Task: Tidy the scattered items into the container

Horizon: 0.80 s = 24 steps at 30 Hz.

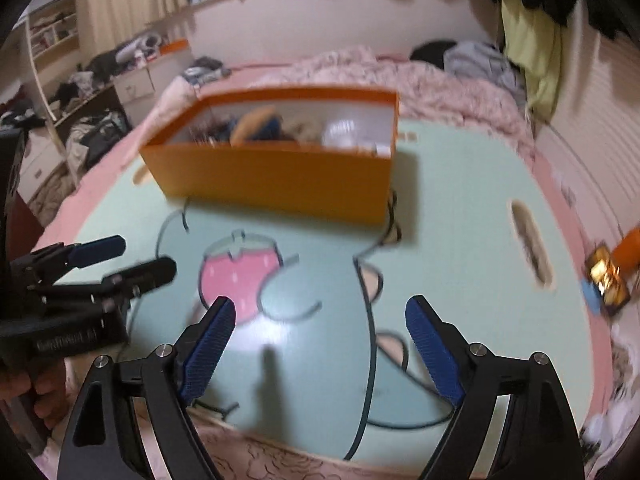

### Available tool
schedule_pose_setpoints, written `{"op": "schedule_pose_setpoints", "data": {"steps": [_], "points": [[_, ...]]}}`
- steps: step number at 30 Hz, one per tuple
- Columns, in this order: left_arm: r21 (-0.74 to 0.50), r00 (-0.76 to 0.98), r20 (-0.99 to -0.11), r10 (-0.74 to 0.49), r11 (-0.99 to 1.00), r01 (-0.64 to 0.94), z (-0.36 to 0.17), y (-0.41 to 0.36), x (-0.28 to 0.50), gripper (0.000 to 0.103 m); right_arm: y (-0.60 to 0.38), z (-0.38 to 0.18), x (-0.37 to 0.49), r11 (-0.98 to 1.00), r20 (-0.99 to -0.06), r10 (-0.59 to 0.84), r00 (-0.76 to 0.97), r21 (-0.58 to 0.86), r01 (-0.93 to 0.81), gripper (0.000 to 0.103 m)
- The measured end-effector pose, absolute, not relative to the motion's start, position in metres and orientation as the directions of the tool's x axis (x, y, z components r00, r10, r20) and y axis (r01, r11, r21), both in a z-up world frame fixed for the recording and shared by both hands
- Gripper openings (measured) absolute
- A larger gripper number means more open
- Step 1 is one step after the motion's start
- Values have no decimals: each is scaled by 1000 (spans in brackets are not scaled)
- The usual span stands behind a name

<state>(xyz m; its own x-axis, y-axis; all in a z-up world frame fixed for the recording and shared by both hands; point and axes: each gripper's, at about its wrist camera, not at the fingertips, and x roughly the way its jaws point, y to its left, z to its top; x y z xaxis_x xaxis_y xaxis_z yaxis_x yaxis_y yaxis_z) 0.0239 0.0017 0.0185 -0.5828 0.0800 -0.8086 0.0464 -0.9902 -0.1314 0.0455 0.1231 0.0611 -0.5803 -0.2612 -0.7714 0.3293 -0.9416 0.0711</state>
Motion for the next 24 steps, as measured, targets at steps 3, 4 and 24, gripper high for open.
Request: {"op": "schedule_pose_setpoints", "data": {"steps": [3,4,24], "points": [[-123,-562,-824,70,-991,57,9,2,22,82,126,44,39,-954,-806,-229,-546,73,291,95],[-100,-563,-825,53,-994,52,8,6,22,85,125,43,39,-957,-805,-208,-555,51,284,98],[-26,-568,-823,5,-999,29,0,7,12,103,116,32,39,-958,-824,-152,-547,-12,285,103]]}}
